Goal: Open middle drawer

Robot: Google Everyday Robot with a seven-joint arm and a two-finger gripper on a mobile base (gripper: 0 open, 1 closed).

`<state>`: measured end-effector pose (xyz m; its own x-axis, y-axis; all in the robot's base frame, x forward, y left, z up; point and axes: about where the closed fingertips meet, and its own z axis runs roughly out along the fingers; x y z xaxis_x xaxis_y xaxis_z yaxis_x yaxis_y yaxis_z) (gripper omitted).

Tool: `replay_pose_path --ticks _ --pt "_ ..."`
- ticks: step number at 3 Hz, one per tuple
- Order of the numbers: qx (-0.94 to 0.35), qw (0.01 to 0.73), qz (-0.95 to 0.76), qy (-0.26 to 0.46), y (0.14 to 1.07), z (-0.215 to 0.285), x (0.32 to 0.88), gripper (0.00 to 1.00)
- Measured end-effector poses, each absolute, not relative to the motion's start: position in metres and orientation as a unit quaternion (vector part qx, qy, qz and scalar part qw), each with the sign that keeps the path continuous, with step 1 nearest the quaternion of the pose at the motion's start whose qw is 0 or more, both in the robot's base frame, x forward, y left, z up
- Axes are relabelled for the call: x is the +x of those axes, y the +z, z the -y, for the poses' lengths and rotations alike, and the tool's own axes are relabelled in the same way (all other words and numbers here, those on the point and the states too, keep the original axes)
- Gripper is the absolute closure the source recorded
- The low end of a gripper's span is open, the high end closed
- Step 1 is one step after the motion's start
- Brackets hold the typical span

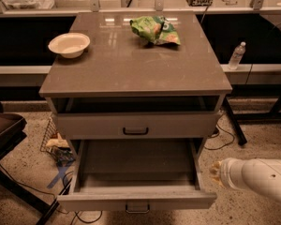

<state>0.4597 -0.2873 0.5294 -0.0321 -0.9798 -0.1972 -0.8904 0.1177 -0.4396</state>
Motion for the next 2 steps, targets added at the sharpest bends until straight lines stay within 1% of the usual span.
replay_pose_path --ticks 2 --pt "-0.688 0.213 -0.677 -0.15 0.569 0.295 0.486 1.0"
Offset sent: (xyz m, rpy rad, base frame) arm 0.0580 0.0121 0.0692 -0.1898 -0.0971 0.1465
